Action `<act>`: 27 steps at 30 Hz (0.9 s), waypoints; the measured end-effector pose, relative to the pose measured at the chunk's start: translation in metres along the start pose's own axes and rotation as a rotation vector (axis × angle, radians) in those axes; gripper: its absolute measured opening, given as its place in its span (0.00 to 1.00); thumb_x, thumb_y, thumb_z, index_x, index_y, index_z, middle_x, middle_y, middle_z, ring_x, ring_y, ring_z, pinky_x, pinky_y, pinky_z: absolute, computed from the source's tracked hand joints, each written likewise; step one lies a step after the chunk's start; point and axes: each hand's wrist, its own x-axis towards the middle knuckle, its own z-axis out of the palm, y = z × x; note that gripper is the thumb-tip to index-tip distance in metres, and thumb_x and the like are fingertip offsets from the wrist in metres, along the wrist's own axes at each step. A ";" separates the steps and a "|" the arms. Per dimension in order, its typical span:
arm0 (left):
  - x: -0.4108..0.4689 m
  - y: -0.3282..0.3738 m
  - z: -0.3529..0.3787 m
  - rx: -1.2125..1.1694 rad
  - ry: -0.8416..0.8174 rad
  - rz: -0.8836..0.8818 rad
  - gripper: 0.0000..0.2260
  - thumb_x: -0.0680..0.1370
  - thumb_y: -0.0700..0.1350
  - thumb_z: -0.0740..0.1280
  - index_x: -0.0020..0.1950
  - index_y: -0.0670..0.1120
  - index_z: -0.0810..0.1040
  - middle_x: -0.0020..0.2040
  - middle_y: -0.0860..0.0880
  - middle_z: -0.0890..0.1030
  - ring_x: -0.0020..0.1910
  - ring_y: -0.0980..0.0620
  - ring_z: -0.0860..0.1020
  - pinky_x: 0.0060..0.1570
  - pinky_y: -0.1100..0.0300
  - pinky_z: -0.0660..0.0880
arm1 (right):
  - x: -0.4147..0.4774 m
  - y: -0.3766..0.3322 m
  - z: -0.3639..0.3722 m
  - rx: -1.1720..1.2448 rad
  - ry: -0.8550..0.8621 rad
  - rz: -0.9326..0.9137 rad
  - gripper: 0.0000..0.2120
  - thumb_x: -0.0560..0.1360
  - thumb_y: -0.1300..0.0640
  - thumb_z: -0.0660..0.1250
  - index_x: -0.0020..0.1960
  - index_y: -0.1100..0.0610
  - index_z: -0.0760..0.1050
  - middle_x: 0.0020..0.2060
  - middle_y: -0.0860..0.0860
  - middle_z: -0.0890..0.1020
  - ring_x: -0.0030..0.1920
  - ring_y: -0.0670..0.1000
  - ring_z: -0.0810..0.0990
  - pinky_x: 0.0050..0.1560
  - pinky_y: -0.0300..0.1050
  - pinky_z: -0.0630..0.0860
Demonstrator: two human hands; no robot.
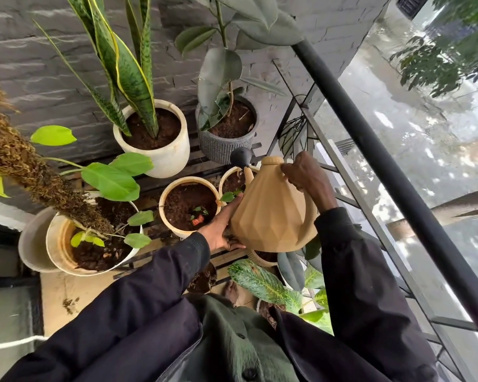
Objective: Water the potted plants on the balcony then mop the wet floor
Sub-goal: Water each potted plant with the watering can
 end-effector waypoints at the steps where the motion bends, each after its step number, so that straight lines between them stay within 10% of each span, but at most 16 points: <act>1: 0.000 0.000 0.000 0.000 0.004 0.001 0.20 0.73 0.68 0.69 0.51 0.53 0.77 0.52 0.45 0.79 0.51 0.44 0.77 0.57 0.37 0.78 | 0.000 0.000 0.000 -0.001 -0.004 0.001 0.08 0.80 0.58 0.68 0.42 0.58 0.77 0.32 0.54 0.77 0.28 0.52 0.73 0.28 0.45 0.71; 20: 0.016 -0.003 -0.004 0.019 -0.028 -0.009 0.30 0.68 0.73 0.70 0.59 0.53 0.78 0.55 0.43 0.81 0.56 0.40 0.79 0.57 0.35 0.78 | 0.001 0.005 0.002 -0.001 0.000 0.012 0.16 0.79 0.58 0.68 0.47 0.73 0.80 0.31 0.56 0.78 0.26 0.52 0.73 0.25 0.43 0.71; 27: 0.013 -0.009 -0.009 0.052 -0.034 -0.017 0.31 0.67 0.71 0.72 0.59 0.51 0.77 0.57 0.42 0.80 0.57 0.38 0.78 0.57 0.34 0.78 | -0.024 0.025 0.015 0.051 0.115 -0.005 0.13 0.78 0.54 0.69 0.40 0.61 0.76 0.32 0.56 0.76 0.32 0.53 0.71 0.33 0.48 0.73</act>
